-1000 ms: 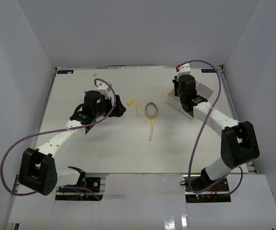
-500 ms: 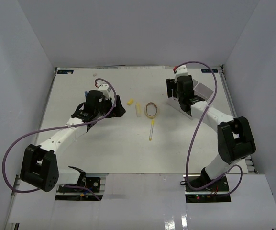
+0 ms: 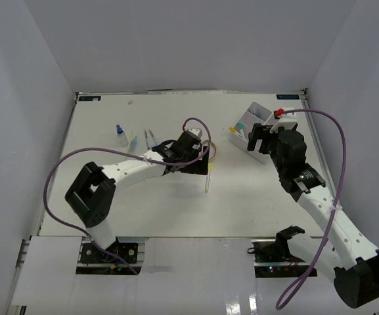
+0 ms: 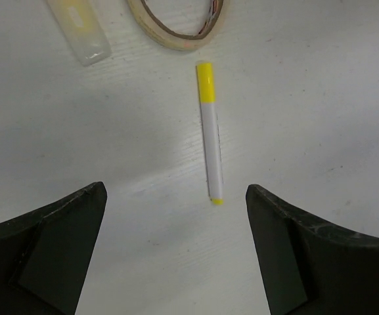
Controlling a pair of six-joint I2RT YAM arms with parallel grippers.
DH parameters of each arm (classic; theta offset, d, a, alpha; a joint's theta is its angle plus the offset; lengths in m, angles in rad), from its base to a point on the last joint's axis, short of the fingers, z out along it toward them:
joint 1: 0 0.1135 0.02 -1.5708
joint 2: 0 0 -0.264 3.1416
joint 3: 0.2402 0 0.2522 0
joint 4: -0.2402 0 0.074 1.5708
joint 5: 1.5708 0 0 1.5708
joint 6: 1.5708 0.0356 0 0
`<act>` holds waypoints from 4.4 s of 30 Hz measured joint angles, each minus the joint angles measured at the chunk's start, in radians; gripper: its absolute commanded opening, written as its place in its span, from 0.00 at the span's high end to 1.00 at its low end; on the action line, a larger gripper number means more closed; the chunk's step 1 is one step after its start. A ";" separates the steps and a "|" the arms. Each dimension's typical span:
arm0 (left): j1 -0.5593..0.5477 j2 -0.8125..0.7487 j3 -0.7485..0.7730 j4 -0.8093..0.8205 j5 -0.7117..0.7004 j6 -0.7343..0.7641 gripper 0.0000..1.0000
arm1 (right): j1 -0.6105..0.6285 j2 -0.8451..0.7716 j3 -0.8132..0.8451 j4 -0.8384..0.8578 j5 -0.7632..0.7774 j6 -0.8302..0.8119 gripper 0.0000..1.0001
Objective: Sort the stationery into containers
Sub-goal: Pick up the pen from the center of the board, then place the pen in the storage box, then pick up the stationery from the center of the board.
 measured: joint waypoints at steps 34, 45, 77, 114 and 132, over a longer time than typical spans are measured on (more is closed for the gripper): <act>-0.201 0.168 0.001 -0.027 -0.256 -0.023 1.00 | 0.000 -0.218 -0.247 -0.082 -0.348 0.144 0.05; -0.201 -0.282 -0.288 0.418 -0.108 0.159 0.96 | 0.002 -0.048 -0.197 0.013 -0.619 0.259 0.04; -0.123 -0.299 -0.299 0.544 -0.055 0.194 0.02 | 0.086 0.167 -0.088 0.175 -0.592 0.296 0.92; 0.403 -0.250 -0.211 0.054 0.171 0.130 0.02 | -0.021 0.520 0.078 0.378 0.097 -0.121 0.17; 0.059 0.200 0.225 -0.067 -0.095 -0.097 0.04 | -0.021 -0.279 -0.280 0.105 -0.101 0.120 0.06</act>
